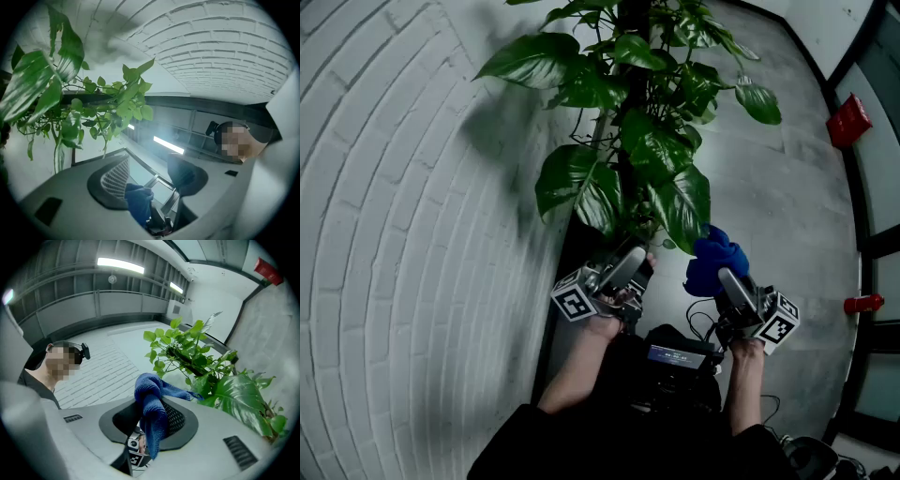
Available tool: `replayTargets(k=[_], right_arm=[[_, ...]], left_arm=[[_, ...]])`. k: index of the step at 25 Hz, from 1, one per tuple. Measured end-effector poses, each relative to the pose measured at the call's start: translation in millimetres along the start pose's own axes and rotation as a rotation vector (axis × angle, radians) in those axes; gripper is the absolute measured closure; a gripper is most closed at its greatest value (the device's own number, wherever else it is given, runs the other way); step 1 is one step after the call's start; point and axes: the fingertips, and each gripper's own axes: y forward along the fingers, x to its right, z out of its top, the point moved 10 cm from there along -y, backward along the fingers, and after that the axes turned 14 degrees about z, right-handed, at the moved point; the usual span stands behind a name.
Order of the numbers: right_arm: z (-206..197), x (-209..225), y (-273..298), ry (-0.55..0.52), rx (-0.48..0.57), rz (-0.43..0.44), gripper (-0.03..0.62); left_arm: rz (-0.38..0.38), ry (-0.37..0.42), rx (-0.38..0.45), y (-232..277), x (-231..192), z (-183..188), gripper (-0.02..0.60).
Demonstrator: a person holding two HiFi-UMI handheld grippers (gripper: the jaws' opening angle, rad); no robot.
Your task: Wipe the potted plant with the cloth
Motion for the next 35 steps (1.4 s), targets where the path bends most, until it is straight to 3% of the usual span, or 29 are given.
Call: replayTargets(k=[6, 16, 19, 21, 26, 30, 35], right_arm=[[29.5, 13.3, 37.7, -0.039, -0.044, 0.102, 0.477], [120.0, 80.2, 110.5, -0.09, -0.061, 0.384, 0.477], [158.3, 102.3, 132.3, -0.135, -0.063, 0.441, 0.477], [183.2, 113.6, 142.7, -0.169, -0.062, 0.453, 0.477], [244.2, 121.0, 170.5, -0.324, -0.081, 0.419, 0.477], [271.6, 115.0, 204.7, -0.447, -0.129, 0.38, 0.477], [283.9, 109.7, 243.0, -0.525, -0.157, 0.362, 0.477]], left_arm=[[-0.006, 0.072, 0.026, 18.1, 8.5, 29.8, 0.325], [-0.013, 0.331, 0.124, 107.8, 34.4, 85.9, 0.325], [-0.004, 0.413, 0.154, 146.0, 39.9, 96.5, 0.297], [0.015, 0.429, 0.174, 169.6, 39.3, 98.3, 0.226], [0.056, 0.43, 0.23, 213.9, 30.2, 102.0, 0.146], [0.133, 0.434, 0.28, 232.9, 17.4, 113.5, 0.127], [0.179, 0.404, 0.338, 242.0, 2.4, 138.6, 0.127]])
